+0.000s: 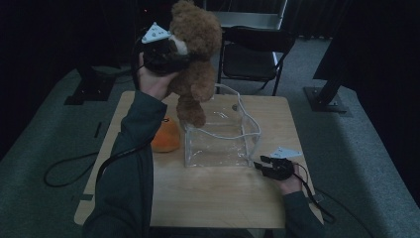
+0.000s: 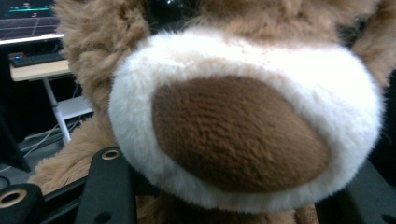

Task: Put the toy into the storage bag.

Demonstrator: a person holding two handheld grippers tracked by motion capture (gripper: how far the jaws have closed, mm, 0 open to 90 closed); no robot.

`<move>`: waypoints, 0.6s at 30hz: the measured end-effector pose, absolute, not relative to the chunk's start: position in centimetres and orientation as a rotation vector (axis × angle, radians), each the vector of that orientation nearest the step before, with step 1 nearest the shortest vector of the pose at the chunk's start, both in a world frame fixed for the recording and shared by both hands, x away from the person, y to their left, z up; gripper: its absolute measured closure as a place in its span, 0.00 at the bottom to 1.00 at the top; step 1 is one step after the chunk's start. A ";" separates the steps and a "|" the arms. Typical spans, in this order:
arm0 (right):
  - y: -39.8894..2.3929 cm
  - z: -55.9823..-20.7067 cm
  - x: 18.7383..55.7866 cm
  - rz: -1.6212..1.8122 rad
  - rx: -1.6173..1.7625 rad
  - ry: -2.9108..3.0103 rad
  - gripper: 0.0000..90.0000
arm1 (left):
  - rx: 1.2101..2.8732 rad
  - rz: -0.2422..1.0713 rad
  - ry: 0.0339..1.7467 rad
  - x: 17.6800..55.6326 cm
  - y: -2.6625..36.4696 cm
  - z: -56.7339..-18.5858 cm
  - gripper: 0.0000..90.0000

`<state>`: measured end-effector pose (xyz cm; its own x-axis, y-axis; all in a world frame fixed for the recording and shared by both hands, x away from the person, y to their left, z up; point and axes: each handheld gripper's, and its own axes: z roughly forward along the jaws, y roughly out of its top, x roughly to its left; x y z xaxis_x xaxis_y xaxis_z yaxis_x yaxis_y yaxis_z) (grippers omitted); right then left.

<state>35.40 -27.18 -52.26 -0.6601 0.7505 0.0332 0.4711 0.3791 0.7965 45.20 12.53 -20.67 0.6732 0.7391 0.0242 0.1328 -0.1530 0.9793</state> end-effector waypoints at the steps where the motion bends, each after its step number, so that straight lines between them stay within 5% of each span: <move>1: -27.2 -52.3 35.4 1.169 1.068 2.310 0.62 | 1.668 0.618 0.717 45.2 12.5 -20.7 0.49; 18: -27.3 -52.2 35.4 1.176 1.072 2.304 0.61 | 1.716 0.563 0.602 45.7 10.1 -21.0 0.49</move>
